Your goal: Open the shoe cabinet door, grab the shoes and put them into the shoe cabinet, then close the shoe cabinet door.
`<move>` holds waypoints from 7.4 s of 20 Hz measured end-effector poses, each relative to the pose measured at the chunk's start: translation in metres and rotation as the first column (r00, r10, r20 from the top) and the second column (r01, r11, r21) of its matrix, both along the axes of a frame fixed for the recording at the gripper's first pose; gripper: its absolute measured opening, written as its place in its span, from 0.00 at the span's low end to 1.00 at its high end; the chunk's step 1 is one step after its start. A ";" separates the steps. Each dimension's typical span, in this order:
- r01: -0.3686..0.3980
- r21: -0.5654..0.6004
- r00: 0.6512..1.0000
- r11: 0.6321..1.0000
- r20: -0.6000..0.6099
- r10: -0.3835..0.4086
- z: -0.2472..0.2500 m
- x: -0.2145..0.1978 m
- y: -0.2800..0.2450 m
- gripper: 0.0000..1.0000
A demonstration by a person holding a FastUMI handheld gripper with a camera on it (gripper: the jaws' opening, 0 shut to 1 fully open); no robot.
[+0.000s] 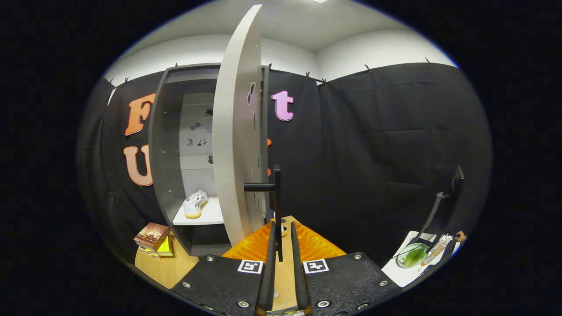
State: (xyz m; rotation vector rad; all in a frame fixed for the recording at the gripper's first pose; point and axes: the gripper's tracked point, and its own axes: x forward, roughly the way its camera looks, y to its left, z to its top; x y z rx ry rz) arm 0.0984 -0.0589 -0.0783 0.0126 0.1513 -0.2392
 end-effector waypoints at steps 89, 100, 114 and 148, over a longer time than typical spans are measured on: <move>-0.416 -0.085 0.834 0.905 -0.432 0.342 -0.136 0.099 0.109 0.00; -0.474 -0.167 0.835 0.865 -0.396 0.381 -0.065 0.226 0.148 0.00; -0.496 -0.160 0.783 0.854 -0.507 0.360 -0.129 0.389 0.173 0.00; -0.350 -0.112 0.928 0.930 -0.175 0.328 0.056 0.096 0.089 0.96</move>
